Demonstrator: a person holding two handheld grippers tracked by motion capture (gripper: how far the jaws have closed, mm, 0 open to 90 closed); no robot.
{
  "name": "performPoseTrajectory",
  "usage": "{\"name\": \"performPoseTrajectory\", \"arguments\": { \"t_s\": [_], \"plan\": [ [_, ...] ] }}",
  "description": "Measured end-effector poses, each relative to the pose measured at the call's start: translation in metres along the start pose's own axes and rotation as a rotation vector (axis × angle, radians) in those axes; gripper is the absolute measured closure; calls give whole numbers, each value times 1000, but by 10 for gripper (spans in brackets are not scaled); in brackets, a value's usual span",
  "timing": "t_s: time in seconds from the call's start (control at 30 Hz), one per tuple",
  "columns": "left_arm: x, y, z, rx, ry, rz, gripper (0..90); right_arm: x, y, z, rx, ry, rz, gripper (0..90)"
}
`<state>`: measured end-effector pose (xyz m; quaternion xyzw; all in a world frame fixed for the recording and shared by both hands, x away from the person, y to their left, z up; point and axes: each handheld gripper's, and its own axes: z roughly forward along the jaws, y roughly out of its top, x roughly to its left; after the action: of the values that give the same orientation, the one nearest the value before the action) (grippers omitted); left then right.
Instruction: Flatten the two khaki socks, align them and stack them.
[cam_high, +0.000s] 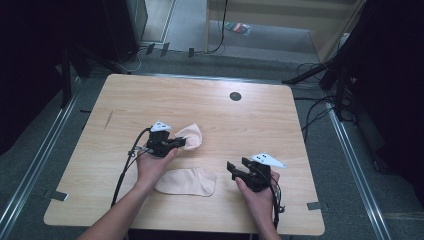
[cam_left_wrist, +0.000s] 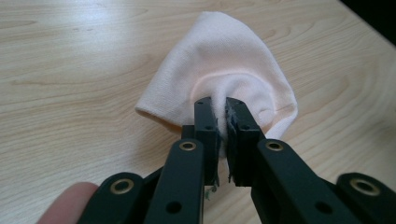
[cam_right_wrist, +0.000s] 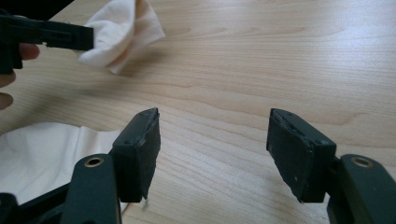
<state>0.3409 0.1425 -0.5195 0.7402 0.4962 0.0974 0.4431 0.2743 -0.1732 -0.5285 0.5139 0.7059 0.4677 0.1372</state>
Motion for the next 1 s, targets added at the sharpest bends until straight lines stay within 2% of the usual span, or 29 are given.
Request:
{"name": "performPoseTrajectory", "arguments": {
  "t_s": [0.07, 0.13, 0.17, 0.23, 0.33, 0.4, 0.47, 0.5, 0.57, 0.6, 0.63, 0.73, 0.8, 0.83, 1.0],
  "plan": [
    [-2, -3, 8, 3, 17, -1, 822, 0, 0, 0, 3, -2, -4, 353],
    [-2, -4, 9, -2, 19, -14, 627, -1, -1, 0, 2, -6, -7, 353],
    [-2, -4, 7, -12, 26, -4, 594, -1, -1, 0, 3, -7, -2, 352],
    [-7, -4, 1, -45, 27, 45, 629, -3, -1, -2, -3, -12, -3, 349],
    [-22, -5, 0, -37, -2, 166, 750, -5, -2, -3, 1, -24, 11, 349],
    [-34, -5, 8, 7, -24, 237, 746, -6, -2, -3, 2, -25, 14, 348],
    [-39, -4, 18, 38, -33, 262, 679, -6, -2, -4, 2, -27, 19, 348],
    [-41, -4, 23, 60, -22, 267, 647, -6, -2, -5, 0, -26, 18, 348],
    [-43, -3, 32, 95, 26, 265, 615, -6, -2, -6, -4, -28, 15, 348],
    [-43, -3, 34, 106, 47, 261, 643, -6, -2, -6, -3, -31, 19, 348],
    [-43, -3, 34, 104, 50, 261, 668, -6, -3, -7, -4, -32, 22, 348],
    [-46, -3, 37, 137, 76, 300, 710, -7, -3, -6, -4, -29, 17, 348],
    [-45, -3, 38, 150, 99, 302, 798, -6, -3, -4, 8, -30, 24, 349],
    [-43, -2, 37, 151, 93, 293, 889, -6, -3, -3, 9, -29, 21, 349],
    [-36, 7, 21, 92, 32, 234, 900, 0, -2, 2, 10, -31, 14, 348]
  ]
}}
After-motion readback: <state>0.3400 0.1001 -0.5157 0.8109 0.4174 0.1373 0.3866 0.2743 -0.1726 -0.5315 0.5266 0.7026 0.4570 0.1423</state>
